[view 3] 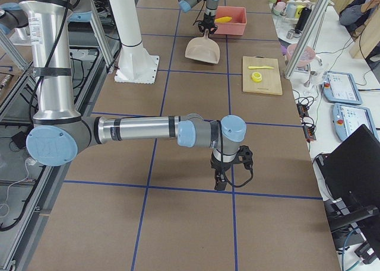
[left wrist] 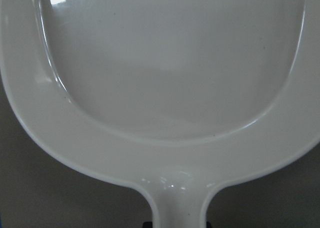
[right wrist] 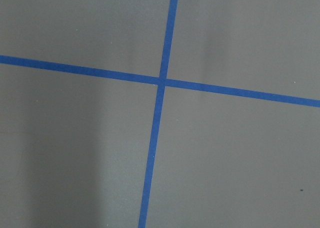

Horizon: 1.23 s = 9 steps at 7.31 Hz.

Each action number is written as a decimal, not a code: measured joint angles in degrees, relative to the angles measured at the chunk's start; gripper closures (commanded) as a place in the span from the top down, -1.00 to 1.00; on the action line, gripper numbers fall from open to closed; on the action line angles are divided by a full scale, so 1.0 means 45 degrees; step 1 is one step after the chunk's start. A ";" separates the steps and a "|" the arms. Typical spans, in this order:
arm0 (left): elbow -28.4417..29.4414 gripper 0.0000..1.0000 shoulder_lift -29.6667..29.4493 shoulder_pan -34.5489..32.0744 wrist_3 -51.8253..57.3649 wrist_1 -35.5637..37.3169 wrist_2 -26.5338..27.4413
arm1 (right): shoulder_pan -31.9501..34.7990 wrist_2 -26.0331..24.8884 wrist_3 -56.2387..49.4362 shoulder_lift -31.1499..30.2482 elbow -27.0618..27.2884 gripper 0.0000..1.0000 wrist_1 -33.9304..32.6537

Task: Sweep and dump trash into bin
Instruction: 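Set the dustpan down on the table and open the left gripper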

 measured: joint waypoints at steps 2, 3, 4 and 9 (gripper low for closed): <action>0.0263 -1.00 -0.0022 -0.0004 -0.0260 -0.0400 0.0001 | 0.0000 0.0001 0.0000 0.0000 0.0000 1.00 0.0000; 0.0336 -1.00 -0.0019 -0.0014 -0.0544 -0.0588 0.0000 | 0.0000 0.0000 0.0000 0.0000 -0.0001 1.00 0.0000; 0.0409 -1.00 -0.0016 -0.0017 -0.0701 -0.0701 0.0001 | 0.0000 -0.0003 0.0000 0.0000 -0.0005 1.00 0.0000; 0.0920 -0.71 0.0000 0.0013 -0.1175 -0.1481 0.0033 | 0.0000 0.0014 0.0000 -0.0012 -0.0008 1.00 -0.0012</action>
